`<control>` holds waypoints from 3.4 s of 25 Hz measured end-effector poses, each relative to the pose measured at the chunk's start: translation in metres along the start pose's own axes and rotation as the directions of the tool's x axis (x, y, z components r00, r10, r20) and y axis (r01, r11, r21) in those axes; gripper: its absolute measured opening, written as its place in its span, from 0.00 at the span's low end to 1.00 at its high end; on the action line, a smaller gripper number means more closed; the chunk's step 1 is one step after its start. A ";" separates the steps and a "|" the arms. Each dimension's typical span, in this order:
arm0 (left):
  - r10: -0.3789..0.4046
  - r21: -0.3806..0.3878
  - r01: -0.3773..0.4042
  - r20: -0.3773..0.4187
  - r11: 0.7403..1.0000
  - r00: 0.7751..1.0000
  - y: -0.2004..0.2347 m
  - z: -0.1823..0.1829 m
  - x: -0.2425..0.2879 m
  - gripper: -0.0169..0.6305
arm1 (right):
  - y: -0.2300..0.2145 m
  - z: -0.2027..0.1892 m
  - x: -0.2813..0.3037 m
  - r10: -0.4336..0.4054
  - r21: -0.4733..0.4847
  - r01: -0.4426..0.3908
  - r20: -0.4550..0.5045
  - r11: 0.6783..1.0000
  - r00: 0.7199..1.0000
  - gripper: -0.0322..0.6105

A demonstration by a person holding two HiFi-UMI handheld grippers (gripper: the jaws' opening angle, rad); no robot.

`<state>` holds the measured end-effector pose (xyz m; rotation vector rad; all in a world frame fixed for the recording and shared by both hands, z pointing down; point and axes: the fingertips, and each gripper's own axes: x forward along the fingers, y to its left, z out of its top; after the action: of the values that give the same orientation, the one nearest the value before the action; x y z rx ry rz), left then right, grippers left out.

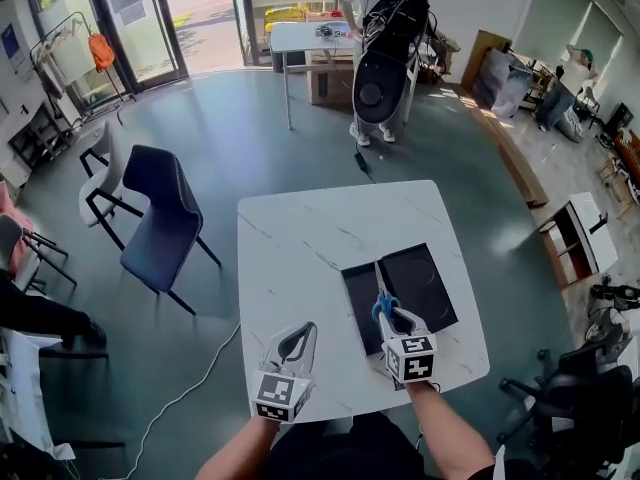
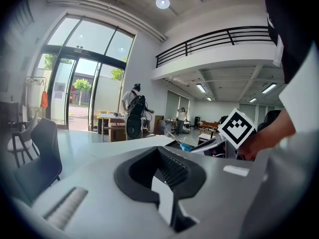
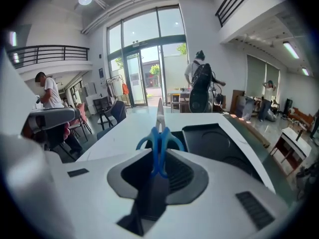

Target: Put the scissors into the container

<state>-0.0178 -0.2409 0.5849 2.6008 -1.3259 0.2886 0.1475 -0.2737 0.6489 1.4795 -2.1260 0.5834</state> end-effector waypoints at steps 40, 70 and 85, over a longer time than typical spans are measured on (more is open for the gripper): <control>0.054 -0.049 -0.052 0.049 0.997 0.997 0.016 0.003 -0.019 0.04 | -0.001 -0.093 0.084 -0.016 0.037 0.045 -0.578 0.998 0.816 0.28; -0.075 -0.008 0.075 0.073 0.997 0.995 -0.028 0.030 0.005 0.04 | 0.030 0.124 -0.129 -0.065 -0.108 0.129 0.463 0.986 0.884 0.06; -0.067 -0.002 0.067 0.069 0.998 0.995 -0.025 0.031 0.001 0.04 | 0.032 0.099 -0.140 -0.063 -0.100 0.127 0.488 0.987 0.871 0.06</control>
<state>0.0056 -0.2353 0.5526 2.6676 -1.2560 0.1860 0.1449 -0.2186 0.4828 1.7835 -2.3790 0.0257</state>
